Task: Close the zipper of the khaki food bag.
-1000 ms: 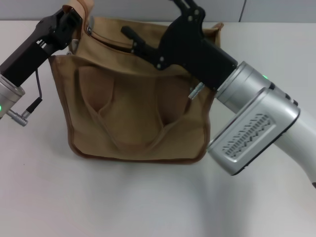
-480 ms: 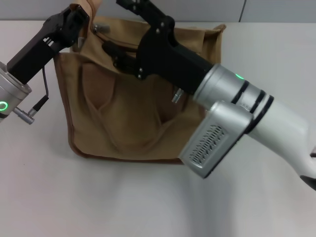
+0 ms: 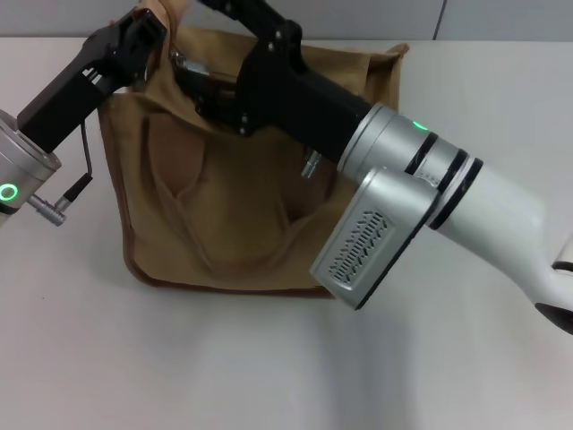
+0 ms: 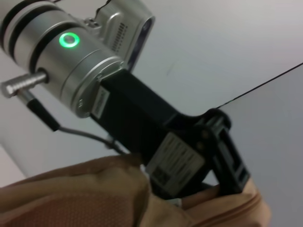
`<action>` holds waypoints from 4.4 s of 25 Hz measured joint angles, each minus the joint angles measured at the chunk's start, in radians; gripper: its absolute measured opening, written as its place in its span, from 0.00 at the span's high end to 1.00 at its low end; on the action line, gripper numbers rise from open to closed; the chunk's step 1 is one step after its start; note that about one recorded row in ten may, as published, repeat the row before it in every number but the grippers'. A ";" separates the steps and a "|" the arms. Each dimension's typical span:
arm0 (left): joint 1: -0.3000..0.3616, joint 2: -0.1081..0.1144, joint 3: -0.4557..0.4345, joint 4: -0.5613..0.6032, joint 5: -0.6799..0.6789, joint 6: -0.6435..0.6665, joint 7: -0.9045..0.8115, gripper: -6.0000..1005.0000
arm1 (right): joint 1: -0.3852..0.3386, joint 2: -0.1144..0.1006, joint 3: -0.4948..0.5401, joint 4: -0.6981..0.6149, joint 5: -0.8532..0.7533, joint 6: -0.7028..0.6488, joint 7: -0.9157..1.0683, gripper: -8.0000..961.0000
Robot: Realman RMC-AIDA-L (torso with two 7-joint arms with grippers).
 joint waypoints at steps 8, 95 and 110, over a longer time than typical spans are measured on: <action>0.000 0.000 -0.003 0.000 0.000 0.003 0.001 0.98 | 0.004 0.000 0.006 0.008 0.036 0.022 0.001 0.13; 0.107 0.009 -0.015 0.031 -0.104 0.010 -0.002 0.98 | -0.239 0.000 -0.102 0.104 0.289 -0.087 0.071 0.97; 0.097 0.006 -0.009 0.030 -0.097 0.022 -0.013 0.98 | -0.257 0.000 -0.175 0.204 0.364 0.015 0.076 0.67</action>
